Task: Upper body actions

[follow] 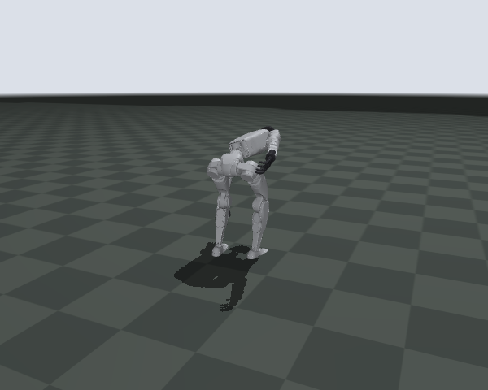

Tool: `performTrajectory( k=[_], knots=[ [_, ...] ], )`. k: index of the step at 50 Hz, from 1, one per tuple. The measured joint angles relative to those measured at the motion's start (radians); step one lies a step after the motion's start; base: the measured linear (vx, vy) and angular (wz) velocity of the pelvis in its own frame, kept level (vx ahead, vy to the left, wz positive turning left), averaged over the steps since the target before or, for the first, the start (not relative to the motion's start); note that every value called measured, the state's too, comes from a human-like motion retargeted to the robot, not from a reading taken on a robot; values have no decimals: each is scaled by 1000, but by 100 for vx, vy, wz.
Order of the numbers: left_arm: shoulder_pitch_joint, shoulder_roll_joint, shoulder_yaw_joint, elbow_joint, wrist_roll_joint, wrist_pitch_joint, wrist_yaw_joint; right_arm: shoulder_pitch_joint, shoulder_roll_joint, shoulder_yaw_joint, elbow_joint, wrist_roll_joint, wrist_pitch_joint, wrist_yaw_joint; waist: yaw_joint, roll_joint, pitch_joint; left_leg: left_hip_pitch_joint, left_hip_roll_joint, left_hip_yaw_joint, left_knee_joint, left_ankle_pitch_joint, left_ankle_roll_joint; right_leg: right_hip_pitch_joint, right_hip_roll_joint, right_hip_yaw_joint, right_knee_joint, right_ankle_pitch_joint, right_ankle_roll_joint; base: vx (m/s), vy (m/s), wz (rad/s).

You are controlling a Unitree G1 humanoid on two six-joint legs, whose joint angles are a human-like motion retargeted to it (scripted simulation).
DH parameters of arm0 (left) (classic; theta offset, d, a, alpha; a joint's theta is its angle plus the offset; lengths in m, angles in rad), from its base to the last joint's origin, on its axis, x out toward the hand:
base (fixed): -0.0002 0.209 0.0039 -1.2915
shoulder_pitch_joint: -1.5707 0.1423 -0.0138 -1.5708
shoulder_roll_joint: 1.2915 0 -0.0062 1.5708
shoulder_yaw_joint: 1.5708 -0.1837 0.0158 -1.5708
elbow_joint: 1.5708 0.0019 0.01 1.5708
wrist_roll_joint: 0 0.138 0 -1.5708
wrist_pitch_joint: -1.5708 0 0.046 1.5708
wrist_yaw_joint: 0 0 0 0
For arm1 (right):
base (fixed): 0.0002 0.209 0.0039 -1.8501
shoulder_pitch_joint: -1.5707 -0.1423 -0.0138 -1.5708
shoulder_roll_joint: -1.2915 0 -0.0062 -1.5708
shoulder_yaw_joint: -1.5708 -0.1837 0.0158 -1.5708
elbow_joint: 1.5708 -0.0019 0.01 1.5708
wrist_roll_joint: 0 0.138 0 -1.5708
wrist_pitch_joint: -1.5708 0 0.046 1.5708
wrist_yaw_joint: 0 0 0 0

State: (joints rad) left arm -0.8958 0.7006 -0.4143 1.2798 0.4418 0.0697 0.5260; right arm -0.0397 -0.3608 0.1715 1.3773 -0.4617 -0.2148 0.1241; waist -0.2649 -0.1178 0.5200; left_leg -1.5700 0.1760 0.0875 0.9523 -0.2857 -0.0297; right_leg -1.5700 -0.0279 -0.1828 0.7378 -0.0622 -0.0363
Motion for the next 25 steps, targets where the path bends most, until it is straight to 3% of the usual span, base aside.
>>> performTrajectory(
  k=[5,13,16,20,25],
  knots=[
    [49,7,-4,-10,5,47,260,46,-7,37,-13,49,-17,-6,10,-15,0,0,18,-23,128,-69,0,0,20,-24,103,-32,-19,0,6,-62],
    [84,25,-33,19,61,163,399,67,-5,75,-23,59,-12,19,11,-19,0,0,28,-30,221,-116,9,0,32,-34,180,-57,-29,-1,3,-20],
    [95,28,-21,13,62,156,487,60,2,82,-37,57,-18,20,3,-21,0,0,23,-28,212,-110,11,0,29,-29,171,-51,-26,0,0,0],
    [87,26,-21,23,52,155,496,37,9,83,-47,53,-24,20,-2,-17,0,0,18,-18,169,-89,13,0,24,-16,128,-31,-18,0,0,0],
    [63,-15,-12,66,18,106,389,-10,14,60,-43,44,-16,19,-7,2,0,0,3,-7,86,-48,15,0,7,3,52,-2,-3,-3,1,27]
  ],
)
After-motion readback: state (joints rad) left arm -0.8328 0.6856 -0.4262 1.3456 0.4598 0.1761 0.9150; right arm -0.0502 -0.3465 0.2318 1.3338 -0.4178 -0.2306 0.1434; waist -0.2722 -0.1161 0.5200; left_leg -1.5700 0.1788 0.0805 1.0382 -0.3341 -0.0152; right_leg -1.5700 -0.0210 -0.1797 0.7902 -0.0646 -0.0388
